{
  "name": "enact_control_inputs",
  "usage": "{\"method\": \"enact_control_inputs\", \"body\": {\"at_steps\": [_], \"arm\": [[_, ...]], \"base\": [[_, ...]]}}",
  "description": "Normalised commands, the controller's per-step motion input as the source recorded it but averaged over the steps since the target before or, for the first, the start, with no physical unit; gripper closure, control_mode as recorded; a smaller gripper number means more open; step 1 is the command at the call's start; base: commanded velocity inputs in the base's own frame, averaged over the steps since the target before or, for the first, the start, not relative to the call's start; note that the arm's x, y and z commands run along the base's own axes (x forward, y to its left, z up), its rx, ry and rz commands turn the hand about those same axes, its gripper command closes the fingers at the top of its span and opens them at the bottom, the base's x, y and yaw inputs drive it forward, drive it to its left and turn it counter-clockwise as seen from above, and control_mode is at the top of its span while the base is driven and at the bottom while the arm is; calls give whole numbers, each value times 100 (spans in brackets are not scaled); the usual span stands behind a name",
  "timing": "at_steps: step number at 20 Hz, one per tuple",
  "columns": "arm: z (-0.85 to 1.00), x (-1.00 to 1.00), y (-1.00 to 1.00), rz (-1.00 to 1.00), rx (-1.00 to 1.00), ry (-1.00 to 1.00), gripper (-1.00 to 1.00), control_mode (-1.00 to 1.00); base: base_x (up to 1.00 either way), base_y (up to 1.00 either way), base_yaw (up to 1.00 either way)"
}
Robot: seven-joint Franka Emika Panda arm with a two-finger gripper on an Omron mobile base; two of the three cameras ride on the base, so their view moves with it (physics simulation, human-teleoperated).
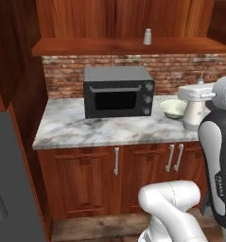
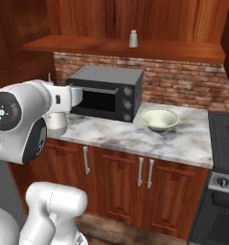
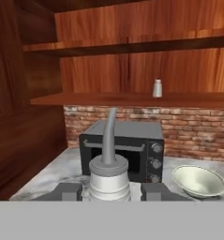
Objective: Retrieve the bottle and the shaker from the cabinet and place them next to the mixing bowl on the counter. Then add garlic from the fridge to the mixing bowl.
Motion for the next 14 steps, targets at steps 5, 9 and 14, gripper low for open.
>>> {"method": "enact_control_inputs", "body": {"at_steps": [5, 9, 14], "arm": [[0, 0, 0, 0, 0, 0, 100, 100], [0, 0, 0, 0, 0, 0, 100, 100], [0, 0, 0, 0, 0, 0, 100, 100]], "base": [[89, 2, -6], [69, 9, -38], [47, 4, -35]]}}
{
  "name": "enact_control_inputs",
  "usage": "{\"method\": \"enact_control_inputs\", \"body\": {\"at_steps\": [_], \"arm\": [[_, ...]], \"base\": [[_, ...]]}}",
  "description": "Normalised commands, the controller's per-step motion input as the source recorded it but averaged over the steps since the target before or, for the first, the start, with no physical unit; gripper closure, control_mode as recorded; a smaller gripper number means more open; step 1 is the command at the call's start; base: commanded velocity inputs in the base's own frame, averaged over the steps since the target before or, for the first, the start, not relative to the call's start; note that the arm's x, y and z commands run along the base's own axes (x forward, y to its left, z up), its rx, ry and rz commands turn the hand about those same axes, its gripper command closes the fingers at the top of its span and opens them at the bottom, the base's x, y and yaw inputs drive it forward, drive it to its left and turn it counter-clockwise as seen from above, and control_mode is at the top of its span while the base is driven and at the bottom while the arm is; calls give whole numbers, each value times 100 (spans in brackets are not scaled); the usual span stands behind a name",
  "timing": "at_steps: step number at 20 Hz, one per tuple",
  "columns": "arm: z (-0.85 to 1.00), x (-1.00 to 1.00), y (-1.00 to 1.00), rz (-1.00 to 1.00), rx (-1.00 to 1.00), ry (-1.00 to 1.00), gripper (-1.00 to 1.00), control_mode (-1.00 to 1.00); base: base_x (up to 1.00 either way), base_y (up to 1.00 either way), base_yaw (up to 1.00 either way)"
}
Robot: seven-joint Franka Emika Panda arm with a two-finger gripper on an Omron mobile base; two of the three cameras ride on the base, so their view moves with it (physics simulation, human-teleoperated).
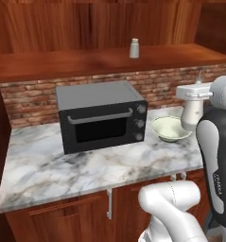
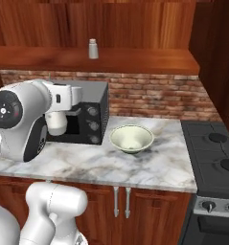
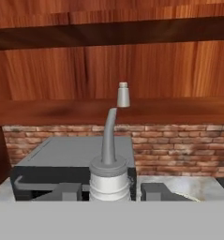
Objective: Retrieve the bottle and the shaker from the cabinet and place them next to the mixing bowl on the counter. Then add garlic from the fridge to the mixing bowl.
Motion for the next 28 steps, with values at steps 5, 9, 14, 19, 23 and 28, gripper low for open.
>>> {"method": "enact_control_inputs", "body": {"at_steps": [5, 9, 14, 19, 23, 28], "arm": [[0, 0, 0, 0, 0, 0, 100, 100], [0, 0, 0, 0, 0, 0, 100, 100], [0, 0, 0, 0, 0, 0, 100, 100], [0, 0, 0, 0, 0, 0, 100, 100], [0, 0, 0, 0, 0, 0, 100, 100], [0, 0, 0, 0, 0, 0, 100, 100]], "base": [[44, -22, -12], [15, -55, 4], [25, -33, 0], [37, -9, 0], [49, -12, 1], [30, -11, 5]]}}
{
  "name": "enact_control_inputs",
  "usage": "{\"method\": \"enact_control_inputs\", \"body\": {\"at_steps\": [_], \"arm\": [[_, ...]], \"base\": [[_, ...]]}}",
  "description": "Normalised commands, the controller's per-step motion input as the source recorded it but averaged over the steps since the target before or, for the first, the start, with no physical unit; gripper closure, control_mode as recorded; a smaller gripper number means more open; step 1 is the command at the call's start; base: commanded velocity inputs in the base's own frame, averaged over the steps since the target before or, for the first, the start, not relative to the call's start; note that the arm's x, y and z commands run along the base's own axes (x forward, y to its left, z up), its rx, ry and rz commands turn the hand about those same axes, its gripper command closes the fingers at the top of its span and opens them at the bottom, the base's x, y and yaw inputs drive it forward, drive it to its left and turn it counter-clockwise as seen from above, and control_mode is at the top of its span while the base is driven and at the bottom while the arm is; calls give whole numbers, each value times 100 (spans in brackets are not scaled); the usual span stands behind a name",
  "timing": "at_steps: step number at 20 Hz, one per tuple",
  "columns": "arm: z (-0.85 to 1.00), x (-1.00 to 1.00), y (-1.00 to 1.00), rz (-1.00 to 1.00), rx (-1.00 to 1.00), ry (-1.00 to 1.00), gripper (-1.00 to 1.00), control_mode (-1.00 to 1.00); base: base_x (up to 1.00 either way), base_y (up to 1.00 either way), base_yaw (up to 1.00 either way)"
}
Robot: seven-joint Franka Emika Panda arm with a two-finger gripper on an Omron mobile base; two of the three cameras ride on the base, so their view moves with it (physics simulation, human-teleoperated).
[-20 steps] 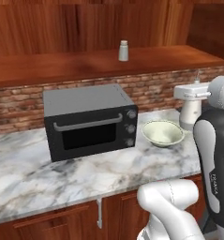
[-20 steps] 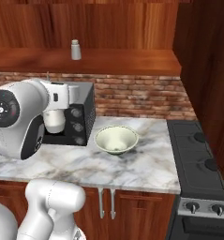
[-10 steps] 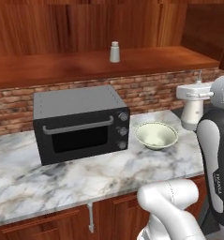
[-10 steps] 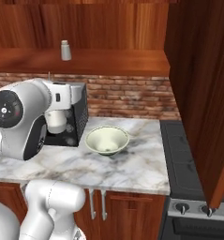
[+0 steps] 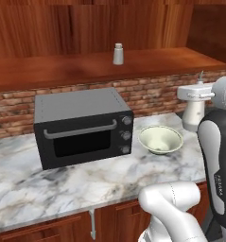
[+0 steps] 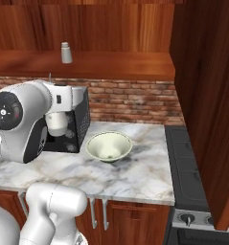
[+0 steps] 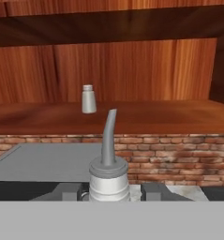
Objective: Retrieve the bottle and the shaker from the cabinet and place them next to the mixing bowl on the counter. Then add garlic from the fridge to the mixing bowl.
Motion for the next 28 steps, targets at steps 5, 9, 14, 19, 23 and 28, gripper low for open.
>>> {"method": "enact_control_inputs", "body": {"at_steps": [5, 9, 14, 19, 23, 28], "arm": [[0, 0, 0, 0, 0, 0, 100, 100], [0, -5, 7, 2, -2, 0, 100, -100], [-16, -64, 10, 13, -2, 0, 100, -100], [-46, -24, 0, 9, 0, 0, 100, -100], [-77, -6, -16, 7, 6, -9, 100, -100], [-62, 4, -39, 1, 4, -6, 100, -100]], "base": [[0, 0, 0], [0, 0, 0], [0, 0, 0], [0, 0, 0], [0, 0, 0], [0, 0, 0]]}}
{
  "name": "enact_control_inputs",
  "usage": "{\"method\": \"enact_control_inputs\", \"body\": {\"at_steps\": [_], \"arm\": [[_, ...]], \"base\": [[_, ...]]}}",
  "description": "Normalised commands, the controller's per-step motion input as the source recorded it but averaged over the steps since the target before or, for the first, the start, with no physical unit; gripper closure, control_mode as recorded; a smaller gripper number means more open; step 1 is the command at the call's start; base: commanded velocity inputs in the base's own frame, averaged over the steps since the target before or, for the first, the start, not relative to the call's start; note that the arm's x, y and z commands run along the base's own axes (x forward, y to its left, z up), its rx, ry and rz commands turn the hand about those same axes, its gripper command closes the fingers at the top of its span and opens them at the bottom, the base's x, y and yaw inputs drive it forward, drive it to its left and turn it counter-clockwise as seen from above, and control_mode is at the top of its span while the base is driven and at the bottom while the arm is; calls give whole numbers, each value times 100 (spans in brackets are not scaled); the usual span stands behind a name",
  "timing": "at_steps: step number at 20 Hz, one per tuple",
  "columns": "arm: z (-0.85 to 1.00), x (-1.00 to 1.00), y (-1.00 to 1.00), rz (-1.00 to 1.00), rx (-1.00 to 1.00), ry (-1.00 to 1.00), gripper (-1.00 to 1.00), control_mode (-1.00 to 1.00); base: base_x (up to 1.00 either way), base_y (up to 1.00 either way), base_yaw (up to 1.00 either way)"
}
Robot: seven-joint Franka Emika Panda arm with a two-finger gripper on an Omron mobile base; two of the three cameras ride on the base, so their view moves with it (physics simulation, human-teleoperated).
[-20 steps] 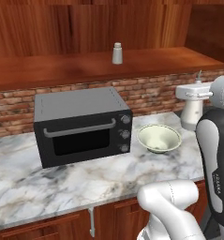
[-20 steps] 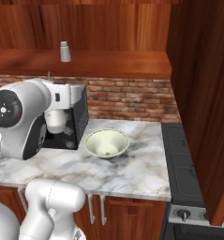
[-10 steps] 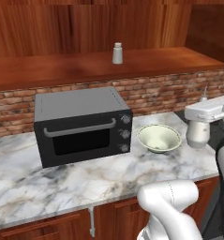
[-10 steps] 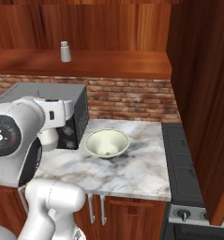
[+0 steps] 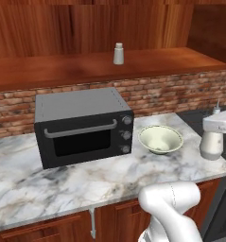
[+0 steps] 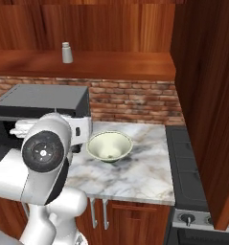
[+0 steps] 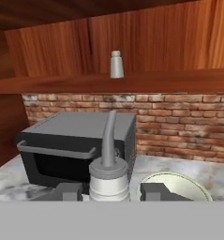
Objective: Retrieve the bottle and the shaker from the cabinet and place them next to the mixing bowl on the counter. Then add garlic from the fridge to the mixing bowl.
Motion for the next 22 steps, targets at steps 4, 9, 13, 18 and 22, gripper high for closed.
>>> {"method": "enact_control_inputs", "body": {"at_steps": [4, 9, 13, 18, 22], "arm": [[-68, 11, -42, 3, 1, -5, 100, -100], [-76, 15, -35, 2, 5, -13, 100, -100], [-70, 6, -26, 2, 6, -21, 100, -100], [-50, 18, -13, 0, 6, -14, 100, -100], [-26, 28, -11, 0, 5, -4, 100, -100]], "base": [[0, 0, 0], [0, 0, 0], [0, 0, 0], [0, 0, 0], [0, 0, 0]]}}
